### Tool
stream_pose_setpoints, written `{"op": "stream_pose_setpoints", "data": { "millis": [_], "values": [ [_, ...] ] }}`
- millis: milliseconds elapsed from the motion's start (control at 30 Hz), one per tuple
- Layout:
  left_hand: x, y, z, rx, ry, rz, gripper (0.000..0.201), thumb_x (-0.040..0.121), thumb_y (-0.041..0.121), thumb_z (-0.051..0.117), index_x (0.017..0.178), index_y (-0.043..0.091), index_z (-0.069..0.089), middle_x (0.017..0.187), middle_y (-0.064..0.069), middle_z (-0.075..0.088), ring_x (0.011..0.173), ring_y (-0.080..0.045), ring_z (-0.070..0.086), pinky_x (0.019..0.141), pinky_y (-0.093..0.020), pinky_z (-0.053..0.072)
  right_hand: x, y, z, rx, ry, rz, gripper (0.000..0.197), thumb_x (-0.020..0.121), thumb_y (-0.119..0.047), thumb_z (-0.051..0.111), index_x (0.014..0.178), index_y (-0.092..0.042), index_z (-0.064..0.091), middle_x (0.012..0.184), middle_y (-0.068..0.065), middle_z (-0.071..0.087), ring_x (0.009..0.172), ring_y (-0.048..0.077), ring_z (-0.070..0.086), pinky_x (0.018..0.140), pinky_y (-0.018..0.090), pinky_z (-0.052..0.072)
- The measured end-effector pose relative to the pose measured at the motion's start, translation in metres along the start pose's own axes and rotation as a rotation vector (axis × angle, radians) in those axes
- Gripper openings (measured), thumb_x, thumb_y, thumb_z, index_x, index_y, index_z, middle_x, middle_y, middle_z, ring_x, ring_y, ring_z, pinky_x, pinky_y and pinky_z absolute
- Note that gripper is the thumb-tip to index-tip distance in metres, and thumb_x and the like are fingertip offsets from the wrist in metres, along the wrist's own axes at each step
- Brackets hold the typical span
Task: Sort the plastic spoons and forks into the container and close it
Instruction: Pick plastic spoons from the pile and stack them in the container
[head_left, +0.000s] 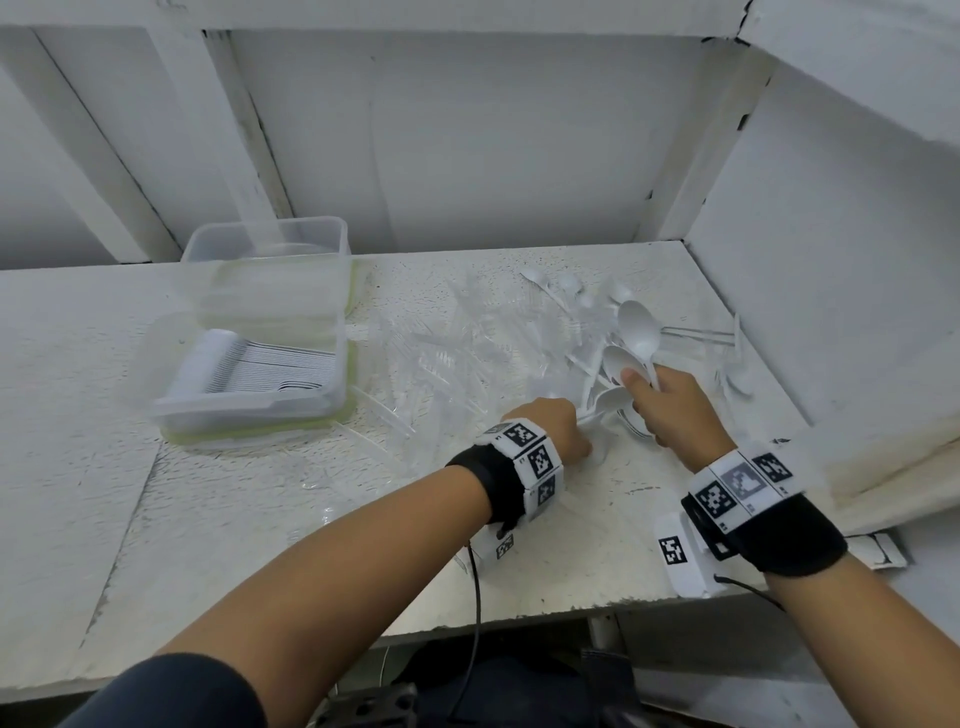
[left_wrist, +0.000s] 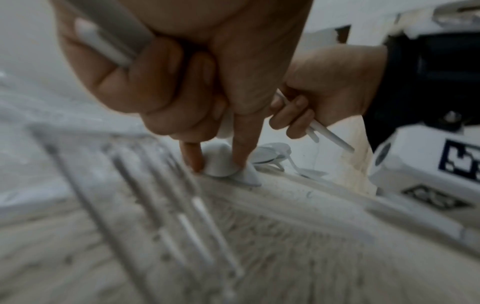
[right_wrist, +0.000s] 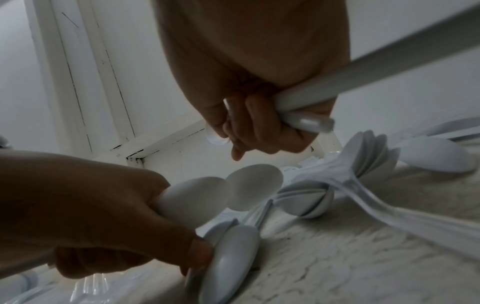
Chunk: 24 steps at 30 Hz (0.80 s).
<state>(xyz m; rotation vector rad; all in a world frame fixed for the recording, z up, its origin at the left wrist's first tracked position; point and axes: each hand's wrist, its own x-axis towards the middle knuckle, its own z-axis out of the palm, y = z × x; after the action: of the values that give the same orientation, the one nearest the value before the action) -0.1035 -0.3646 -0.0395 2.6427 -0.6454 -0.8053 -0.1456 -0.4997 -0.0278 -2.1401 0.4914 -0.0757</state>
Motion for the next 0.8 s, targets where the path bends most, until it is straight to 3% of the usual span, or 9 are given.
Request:
{"op": "stream_pose_setpoints", "data": {
  "millis": [133, 267, 400, 567, 700, 800],
  "values": [
    [0.000, -0.007, -0.008, -0.076, 0.022, -0.019, 0.032, 0.087, 0.030, 0.057, 0.065, 0.016, 0.038, 0.065, 0.001, 0.043, 0.056, -0.014, 0.043, 0.047, -0.023, 0.031, 0.000, -0.001, -0.001, -0.023, 0.002, -0.007, 0.033, 0.095, -0.026, 0.046, 0.065, -0.012, 0.046, 0.062, 0.002, 0.046, 0.053, 0.014, 0.039, 0.051, 0.025, 0.028],
    [-0.006, -0.016, -0.022, -0.074, 0.107, -0.013, 0.031, 0.087, 0.022, 0.054, 0.062, 0.015, 0.036, 0.061, 0.001, 0.040, 0.051, -0.012, 0.037, 0.045, -0.022, 0.028, -0.002, 0.002, -0.006, -0.123, -0.021, -0.037, 0.033, 0.093, -0.027, 0.052, 0.066, -0.008, 0.048, 0.062, 0.004, 0.047, 0.058, 0.017, 0.043, 0.054, 0.027, 0.031],
    [-0.010, -0.027, -0.035, -0.072, 0.181, -0.034, 0.034, 0.087, 0.023, 0.051, 0.060, 0.015, 0.033, 0.057, 0.001, 0.038, 0.049, -0.012, 0.035, 0.045, -0.022, 0.026, -0.007, 0.004, -0.008, -0.272, -0.120, -0.040, 0.036, 0.090, -0.023, 0.056, 0.060, -0.014, 0.040, 0.059, 0.000, 0.042, 0.056, 0.013, 0.039, 0.053, 0.026, 0.028],
    [-0.006, -0.023, -0.021, -0.023, 0.089, -0.020, 0.039, 0.089, 0.043, 0.054, 0.065, 0.016, 0.041, 0.064, 0.001, 0.046, 0.054, -0.012, 0.044, 0.047, -0.023, 0.033, -0.009, 0.004, -0.005, -0.276, -0.081, -0.036, 0.039, 0.091, -0.023, 0.054, 0.057, -0.016, 0.038, 0.058, 0.000, 0.042, 0.055, 0.012, 0.038, 0.052, 0.025, 0.027],
    [-0.003, -0.016, -0.009, 0.018, 0.010, -0.003, 0.023, 0.089, 0.029, 0.056, 0.078, 0.012, 0.045, 0.066, 0.001, 0.043, 0.068, -0.020, 0.051, 0.049, -0.023, 0.032, -0.008, 0.004, -0.001, -0.296, -0.065, -0.040, 0.034, 0.091, -0.025, 0.054, 0.062, -0.012, 0.043, 0.061, 0.002, 0.046, 0.060, 0.017, 0.043, 0.055, 0.027, 0.030],
    [-0.006, -0.017, -0.014, 0.005, 0.043, -0.015, 0.028, 0.089, 0.022, 0.053, 0.066, 0.014, 0.039, 0.064, 0.001, 0.042, 0.055, -0.013, 0.042, 0.046, -0.021, 0.030, -0.009, 0.006, -0.001, -0.288, -0.068, -0.032, 0.029, 0.091, -0.026, 0.056, 0.069, -0.008, 0.049, 0.061, 0.002, 0.046, 0.060, 0.015, 0.044, 0.053, 0.026, 0.030]
  ]
}}
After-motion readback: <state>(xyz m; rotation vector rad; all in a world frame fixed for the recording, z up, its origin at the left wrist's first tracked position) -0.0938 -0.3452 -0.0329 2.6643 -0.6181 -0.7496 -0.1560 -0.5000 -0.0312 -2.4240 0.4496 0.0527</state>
